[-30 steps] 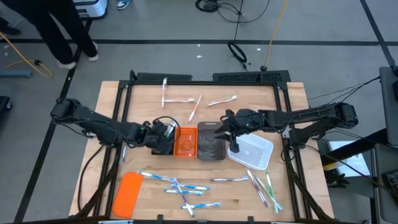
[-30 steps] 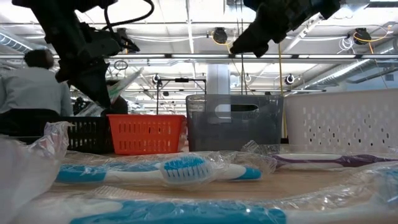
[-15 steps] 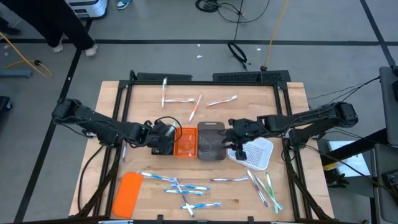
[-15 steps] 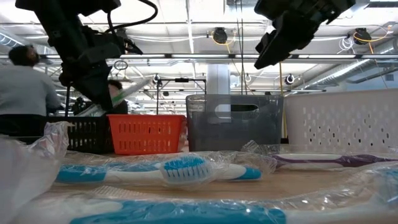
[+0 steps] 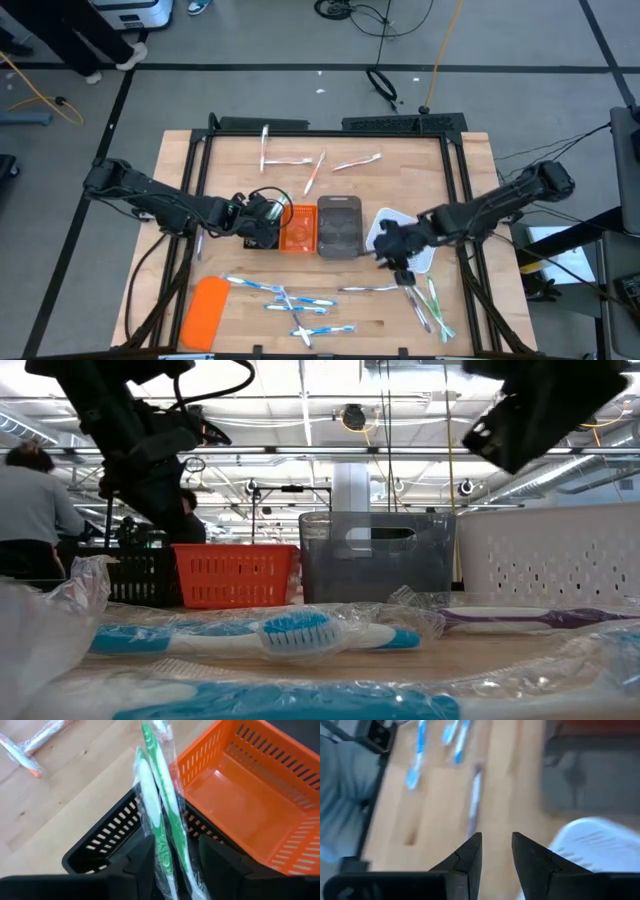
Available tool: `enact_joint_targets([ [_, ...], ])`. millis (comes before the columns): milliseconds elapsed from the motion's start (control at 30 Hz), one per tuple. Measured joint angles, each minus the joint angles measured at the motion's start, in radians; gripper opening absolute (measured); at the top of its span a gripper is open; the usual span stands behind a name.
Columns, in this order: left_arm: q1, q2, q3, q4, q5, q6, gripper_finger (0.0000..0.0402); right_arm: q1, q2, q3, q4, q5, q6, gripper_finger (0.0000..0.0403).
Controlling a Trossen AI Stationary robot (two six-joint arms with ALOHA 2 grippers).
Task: Pick & Place Toothbrushes
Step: Put the green toothbrush into the black bin
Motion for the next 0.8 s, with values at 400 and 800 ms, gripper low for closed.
enact_joint_targets([
  [400, 0.0, 0.0, 0.0, 0.101, 0.0, 0.052, 0.0157, 0.283, 0.0, 0.0, -0.066, -0.049, 0.532, 0.01],
  [800, -0.002, -0.001, 0.0, 0.115, 0.019, 0.054, 0.0157, 0.499, 0.018, 0.0, -0.131, 0.053, 1.011, 0.01],
])
